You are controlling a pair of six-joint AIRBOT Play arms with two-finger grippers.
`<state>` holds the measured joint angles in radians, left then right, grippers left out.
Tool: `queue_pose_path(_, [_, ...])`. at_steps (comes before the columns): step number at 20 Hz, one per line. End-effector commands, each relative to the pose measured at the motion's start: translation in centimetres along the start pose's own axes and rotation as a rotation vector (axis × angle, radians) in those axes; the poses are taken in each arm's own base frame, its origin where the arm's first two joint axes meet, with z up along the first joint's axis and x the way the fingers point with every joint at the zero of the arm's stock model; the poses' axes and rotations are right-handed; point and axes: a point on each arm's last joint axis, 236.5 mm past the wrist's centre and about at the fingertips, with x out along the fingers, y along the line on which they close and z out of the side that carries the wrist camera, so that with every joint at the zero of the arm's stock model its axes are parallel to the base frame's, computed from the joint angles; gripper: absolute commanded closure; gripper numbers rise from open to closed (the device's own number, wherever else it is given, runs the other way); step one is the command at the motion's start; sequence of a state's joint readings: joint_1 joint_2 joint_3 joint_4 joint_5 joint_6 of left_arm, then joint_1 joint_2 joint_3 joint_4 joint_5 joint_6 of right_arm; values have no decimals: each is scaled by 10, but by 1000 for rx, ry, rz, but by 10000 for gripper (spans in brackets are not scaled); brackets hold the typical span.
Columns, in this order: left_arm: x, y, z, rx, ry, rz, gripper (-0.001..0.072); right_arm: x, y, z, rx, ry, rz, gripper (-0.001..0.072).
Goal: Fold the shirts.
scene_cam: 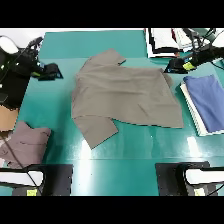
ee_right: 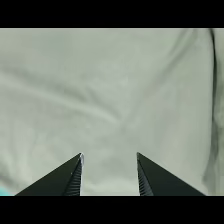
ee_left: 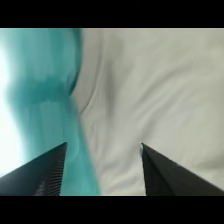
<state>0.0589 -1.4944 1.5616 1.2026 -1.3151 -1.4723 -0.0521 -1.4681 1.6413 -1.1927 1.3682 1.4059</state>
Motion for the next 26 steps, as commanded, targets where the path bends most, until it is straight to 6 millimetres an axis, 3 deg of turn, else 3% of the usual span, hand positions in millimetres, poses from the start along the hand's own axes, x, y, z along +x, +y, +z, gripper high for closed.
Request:
queue_pose_path(1, [16, 21, -69, -62, 67, 32, 168, -23, 14, -28, -14, 1, 1, 333])
queue_pose_path(4, [47, 28, -148, -139, 168, 20, 168, -31, 20, -52, -11, -9, 0, 333])
queue_pose_path(5, [55, 28, -165, -159, 188, 14, 167, -31, 22, -59, -8, -12, 2, 333])
queue_pose_path(8, [76, 20, -190, -225, 202, -47, 167, -30, 30, -69, 21, -32, 46, 333])
queue_pose_path(14, [99, -22, -176, -187, 107, -121, 169, -26, 34, -73, 35, -32, 67, 333])
queue_pose_path(18, [114, -41, -178, -218, 113, -125, 179, -26, 34, -77, 34, -14, 69, 333])
queue_pose_path(20, [107, -44, -168, -198, 104, -131, 629, -28, 25, -85, 41, 14, 61, 333])
queue_pose_path(23, [81, -53, -136, -121, 41, -137, 661, -31, -7, -106, 128, 52, 37, 333])
queue_pose_path(26, [50, -67, -107, -57, -33, -152, 679, -21, -66, -166, 312, 132, -48, 329])
